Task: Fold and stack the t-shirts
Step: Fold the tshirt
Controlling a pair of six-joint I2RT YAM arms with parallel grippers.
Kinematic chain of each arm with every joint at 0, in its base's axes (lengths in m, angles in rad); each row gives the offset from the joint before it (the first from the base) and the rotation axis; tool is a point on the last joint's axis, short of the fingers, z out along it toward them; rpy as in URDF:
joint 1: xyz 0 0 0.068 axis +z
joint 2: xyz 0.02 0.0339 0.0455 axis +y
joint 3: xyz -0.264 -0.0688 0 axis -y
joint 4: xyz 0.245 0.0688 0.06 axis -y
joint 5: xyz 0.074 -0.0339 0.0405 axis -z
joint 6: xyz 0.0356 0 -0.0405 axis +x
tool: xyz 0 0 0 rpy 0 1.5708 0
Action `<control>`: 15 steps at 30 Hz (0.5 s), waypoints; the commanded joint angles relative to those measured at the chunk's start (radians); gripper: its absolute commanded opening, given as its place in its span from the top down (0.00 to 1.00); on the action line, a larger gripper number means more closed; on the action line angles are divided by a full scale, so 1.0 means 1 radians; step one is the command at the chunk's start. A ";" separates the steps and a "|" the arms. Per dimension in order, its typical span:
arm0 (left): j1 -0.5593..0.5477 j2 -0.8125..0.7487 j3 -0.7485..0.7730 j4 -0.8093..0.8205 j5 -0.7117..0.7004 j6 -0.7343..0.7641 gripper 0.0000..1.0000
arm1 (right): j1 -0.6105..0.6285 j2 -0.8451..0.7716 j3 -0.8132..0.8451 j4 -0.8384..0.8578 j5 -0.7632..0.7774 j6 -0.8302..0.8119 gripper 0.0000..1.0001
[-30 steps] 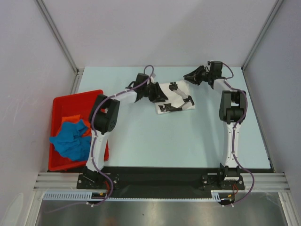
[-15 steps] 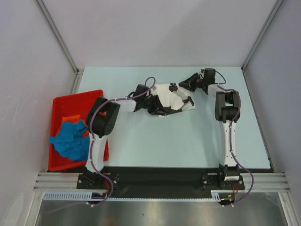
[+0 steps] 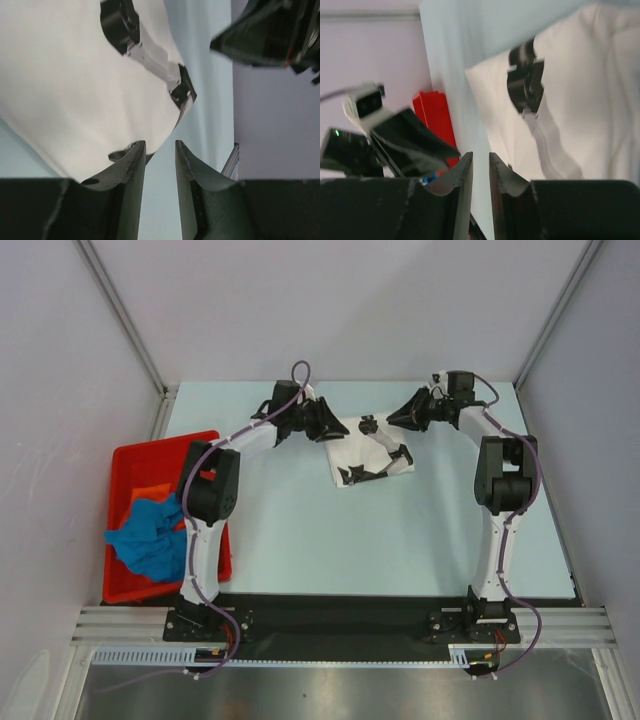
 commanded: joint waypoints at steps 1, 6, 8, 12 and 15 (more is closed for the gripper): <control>0.034 0.092 0.086 0.057 0.042 -0.083 0.64 | 0.023 -0.058 -0.140 -0.038 -0.089 -0.093 0.79; 0.071 0.282 0.239 0.163 0.047 -0.161 0.65 | -0.005 -0.077 -0.361 0.105 -0.121 -0.106 0.91; 0.074 0.332 0.294 0.160 0.050 -0.175 0.64 | -0.038 -0.075 -0.465 0.197 -0.115 -0.089 0.92; 0.083 0.417 0.362 0.160 0.055 -0.203 0.65 | -0.068 -0.092 -0.607 0.283 -0.128 -0.087 0.94; 0.091 0.406 0.357 0.132 0.050 -0.184 0.65 | -0.072 -0.138 -0.651 0.207 -0.124 -0.148 0.94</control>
